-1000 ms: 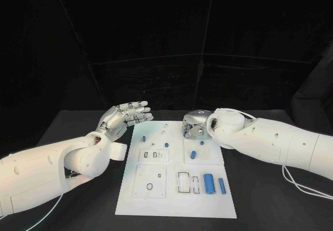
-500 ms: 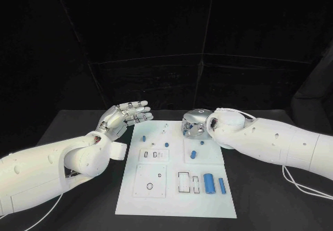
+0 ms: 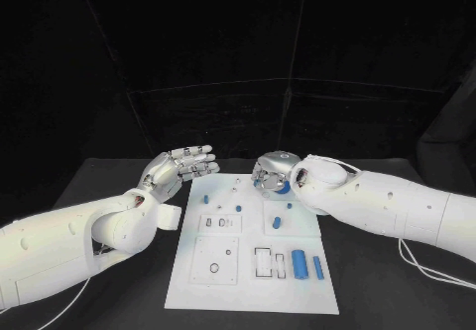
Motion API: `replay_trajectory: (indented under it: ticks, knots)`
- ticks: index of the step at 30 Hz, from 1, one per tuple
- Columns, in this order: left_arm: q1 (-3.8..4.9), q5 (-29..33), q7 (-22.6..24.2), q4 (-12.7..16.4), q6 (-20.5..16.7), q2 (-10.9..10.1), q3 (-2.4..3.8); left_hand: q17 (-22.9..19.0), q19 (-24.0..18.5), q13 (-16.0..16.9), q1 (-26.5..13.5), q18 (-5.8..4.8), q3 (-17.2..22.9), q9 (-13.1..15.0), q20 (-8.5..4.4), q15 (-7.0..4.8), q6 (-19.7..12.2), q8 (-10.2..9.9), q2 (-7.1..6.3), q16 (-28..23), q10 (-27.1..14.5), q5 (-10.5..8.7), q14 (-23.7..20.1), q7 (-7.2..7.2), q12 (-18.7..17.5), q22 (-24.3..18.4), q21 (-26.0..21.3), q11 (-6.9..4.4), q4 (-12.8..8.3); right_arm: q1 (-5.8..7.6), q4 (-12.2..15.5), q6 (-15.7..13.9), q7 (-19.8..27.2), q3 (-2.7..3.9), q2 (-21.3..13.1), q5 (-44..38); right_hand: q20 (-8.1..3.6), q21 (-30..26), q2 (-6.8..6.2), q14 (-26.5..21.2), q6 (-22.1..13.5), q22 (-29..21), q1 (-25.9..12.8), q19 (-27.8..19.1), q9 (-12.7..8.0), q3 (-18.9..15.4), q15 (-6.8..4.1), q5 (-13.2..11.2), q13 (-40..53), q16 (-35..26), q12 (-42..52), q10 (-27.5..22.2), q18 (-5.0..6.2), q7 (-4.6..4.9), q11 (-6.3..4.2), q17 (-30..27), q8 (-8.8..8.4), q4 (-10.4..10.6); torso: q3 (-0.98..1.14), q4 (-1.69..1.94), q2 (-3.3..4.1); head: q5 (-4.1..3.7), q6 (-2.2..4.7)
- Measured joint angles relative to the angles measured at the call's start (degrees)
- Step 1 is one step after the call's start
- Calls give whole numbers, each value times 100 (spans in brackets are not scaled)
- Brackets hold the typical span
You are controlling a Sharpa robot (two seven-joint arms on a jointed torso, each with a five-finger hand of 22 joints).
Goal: Assemble the parts on the task board
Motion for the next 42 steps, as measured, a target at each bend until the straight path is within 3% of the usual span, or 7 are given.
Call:
replay_trajectory:
  ticks: [12, 27, 42]
  knots:
    - [13, 0, -1, 3, 27, 10, 0, 0, 0, 0, 0, 0, 33, 0, 0, 0, 0, 20, 0, 0, 0, 0, 0, 0, 0, 0, 0, 0, 15, 2, -399, -259, -76, 3, 466, 39, 0, 25, -151, 0, -41, 13, -151, 1, 0, 238, 0, 1, 2, 31, 4, -35, 0, 41, 30, 16, 0, 51, 1, 6, 26, 32, -9]
    - [69, -1, 8, 39, 42, 7, 1, 0, 0, 0, 1, -1, 56, 0, 0, 0, 0, 20, 1, 0, 0, 0, 0, 0, 0, 1, 0, 0, 23, 1, -729, -299, -180, 5, 783, 11, 1, 46, -202, 0, -41, 24, -203, 1, 0, 307, 0, 33, 0, 76, 4, -63, -1, 41, 19, 51, 0, 89, -2, 26, 94, 17, 19]
    - [100, -1, 8, 43, 48, 15, 1, 1, 0, 0, 1, -1, 109, -1, 0, 0, 0, 43, 1, 0, 0, 0, 0, 0, 0, 1, 0, 0, 37, -1, -965, -285, -231, 8, 1019, -40, 0, 46, -226, 0, -61, 35, -226, 1, 0, 344, 0, 33, -1, 108, 4, -62, -1, 61, 19, 80, 0, 97, -5, 35, 127, 32, -1]
